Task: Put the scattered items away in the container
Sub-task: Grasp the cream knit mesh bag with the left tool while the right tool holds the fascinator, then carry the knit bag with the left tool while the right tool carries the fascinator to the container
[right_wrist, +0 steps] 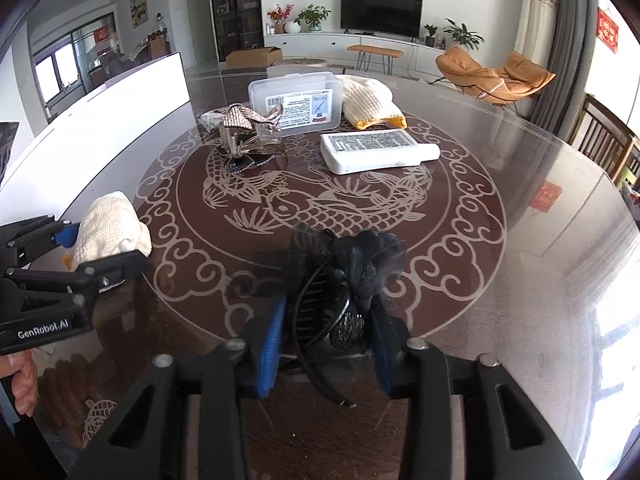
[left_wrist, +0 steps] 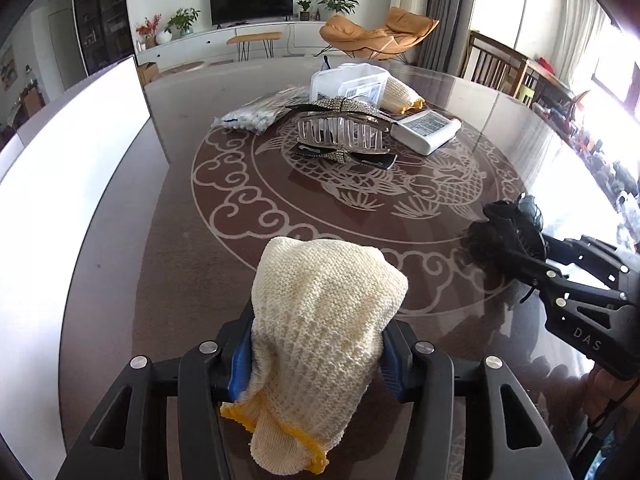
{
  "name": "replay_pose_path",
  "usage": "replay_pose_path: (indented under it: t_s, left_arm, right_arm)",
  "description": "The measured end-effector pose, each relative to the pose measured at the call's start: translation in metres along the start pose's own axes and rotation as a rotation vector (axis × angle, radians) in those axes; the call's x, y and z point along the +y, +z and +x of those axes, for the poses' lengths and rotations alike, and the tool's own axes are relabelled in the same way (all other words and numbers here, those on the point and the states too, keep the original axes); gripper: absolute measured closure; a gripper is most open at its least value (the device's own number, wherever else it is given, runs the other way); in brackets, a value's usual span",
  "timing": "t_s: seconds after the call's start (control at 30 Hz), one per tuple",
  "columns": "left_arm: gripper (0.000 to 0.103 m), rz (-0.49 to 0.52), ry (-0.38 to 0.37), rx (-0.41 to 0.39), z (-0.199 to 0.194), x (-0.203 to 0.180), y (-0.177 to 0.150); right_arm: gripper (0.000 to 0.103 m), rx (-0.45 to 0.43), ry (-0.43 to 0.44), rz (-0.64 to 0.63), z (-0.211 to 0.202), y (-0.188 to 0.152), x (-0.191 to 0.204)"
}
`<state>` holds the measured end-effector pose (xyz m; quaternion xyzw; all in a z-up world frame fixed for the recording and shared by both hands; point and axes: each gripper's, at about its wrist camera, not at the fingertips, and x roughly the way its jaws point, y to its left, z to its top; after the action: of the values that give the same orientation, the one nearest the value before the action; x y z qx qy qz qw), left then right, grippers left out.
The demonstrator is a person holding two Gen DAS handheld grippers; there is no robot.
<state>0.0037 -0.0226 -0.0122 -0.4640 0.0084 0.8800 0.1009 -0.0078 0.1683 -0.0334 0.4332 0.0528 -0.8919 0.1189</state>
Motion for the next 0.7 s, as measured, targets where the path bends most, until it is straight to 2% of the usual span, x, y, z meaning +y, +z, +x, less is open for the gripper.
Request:
replay_pose_path:
  t_s: [0.17, 0.3, 0.4, 0.57, 0.7]
  left_arm:
    - [0.054, -0.050, -0.065, -0.026, -0.021, -0.001, -0.015]
    - [0.054, -0.080, -0.104, -0.035, -0.034, 0.000, -0.019]
    - [0.054, -0.116, -0.131, -0.085, -0.060, 0.008, -0.012]
    - [0.054, -0.182, -0.108, -0.214, -0.125, 0.052, 0.012]
    - [0.054, -0.275, -0.014, -0.289, -0.168, 0.124, 0.025]
  right_arm:
    - [0.065, -0.041, 0.077, 0.102, -0.026, -0.016, -0.008]
    - [0.065, -0.038, 0.105, 0.103, -0.033, -0.020, -0.002]
    - [0.065, -0.039, 0.137, 0.101, -0.035, -0.015, 0.008]
    - [0.065, -0.079, 0.217, 0.030, -0.046, 0.025, 0.050]
    - [0.065, -0.155, 0.320, -0.071, -0.067, 0.077, 0.110]
